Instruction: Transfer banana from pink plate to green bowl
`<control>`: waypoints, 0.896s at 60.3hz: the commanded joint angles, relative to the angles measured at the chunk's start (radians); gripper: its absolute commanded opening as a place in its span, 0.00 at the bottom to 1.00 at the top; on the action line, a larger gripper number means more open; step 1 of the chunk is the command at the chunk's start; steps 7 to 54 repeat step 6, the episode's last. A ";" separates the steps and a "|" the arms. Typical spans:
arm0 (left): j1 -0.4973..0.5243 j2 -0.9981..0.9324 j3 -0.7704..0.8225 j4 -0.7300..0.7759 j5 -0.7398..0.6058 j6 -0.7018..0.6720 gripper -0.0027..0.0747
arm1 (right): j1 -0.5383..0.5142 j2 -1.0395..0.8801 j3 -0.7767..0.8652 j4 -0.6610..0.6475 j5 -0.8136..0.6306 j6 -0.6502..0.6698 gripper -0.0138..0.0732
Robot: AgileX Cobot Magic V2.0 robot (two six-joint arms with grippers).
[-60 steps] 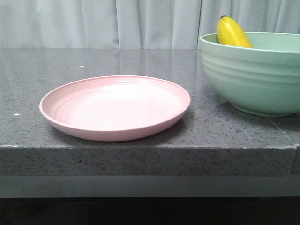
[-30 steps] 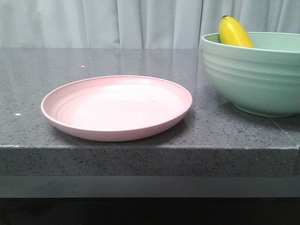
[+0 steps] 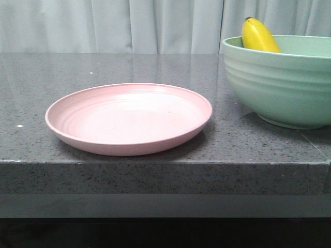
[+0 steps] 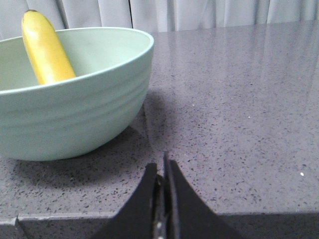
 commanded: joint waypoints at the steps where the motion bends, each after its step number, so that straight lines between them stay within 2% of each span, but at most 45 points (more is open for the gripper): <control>1: 0.003 -0.019 0.005 -0.008 -0.086 -0.004 0.01 | -0.007 -0.023 0.000 -0.009 -0.074 0.002 0.09; 54: 0.003 -0.019 0.005 -0.008 -0.086 -0.004 0.01 | -0.007 -0.023 0.000 -0.009 -0.074 0.002 0.09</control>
